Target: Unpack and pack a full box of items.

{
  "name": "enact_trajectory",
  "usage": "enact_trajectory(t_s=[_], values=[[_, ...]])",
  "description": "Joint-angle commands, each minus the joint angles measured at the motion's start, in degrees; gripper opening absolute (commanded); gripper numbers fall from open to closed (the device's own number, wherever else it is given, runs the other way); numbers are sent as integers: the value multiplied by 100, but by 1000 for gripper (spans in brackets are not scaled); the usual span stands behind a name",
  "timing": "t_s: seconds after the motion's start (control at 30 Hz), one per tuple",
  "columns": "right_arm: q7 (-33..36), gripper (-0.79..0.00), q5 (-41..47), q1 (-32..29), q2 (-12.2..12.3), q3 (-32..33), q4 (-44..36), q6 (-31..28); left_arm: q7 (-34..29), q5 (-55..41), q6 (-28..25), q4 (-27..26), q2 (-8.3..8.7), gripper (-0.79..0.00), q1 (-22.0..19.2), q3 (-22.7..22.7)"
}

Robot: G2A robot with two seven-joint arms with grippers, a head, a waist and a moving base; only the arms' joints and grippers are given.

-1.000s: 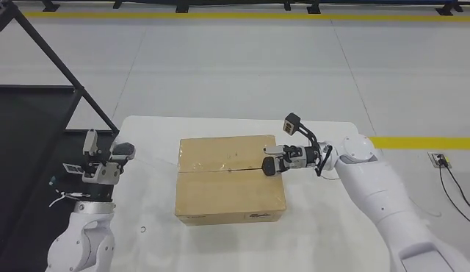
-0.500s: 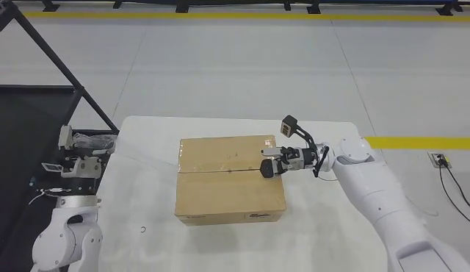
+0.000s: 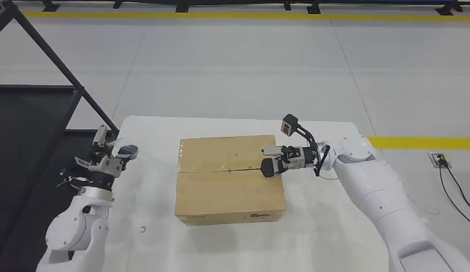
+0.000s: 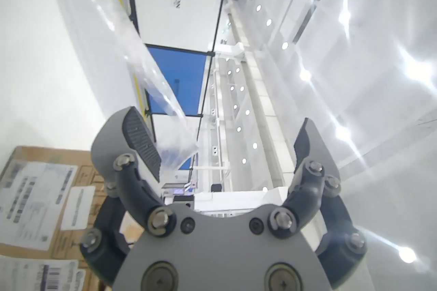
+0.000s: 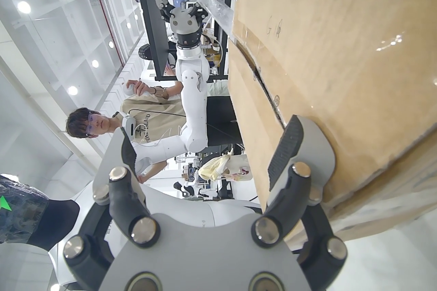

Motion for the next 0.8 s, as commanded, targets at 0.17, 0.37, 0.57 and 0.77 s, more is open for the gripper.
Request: enact_trajectory(t_s=[0.17,0.37,0.57,0.77], values=[[-13,0,8,-18,24,3,9,-13,-81,150,42,442,-48,0,-202,450],[-21,0,29,-31,40,6,2,-21,-44,149,22,559,-65,0,-75,510],[-21,0,41,12,24,-29,3,-21,-103,228,126,607,-86,0,-13,686],[-34,0,40,43,2,-75,44,-34,326,308,-223,414,-128,0,317,748]])
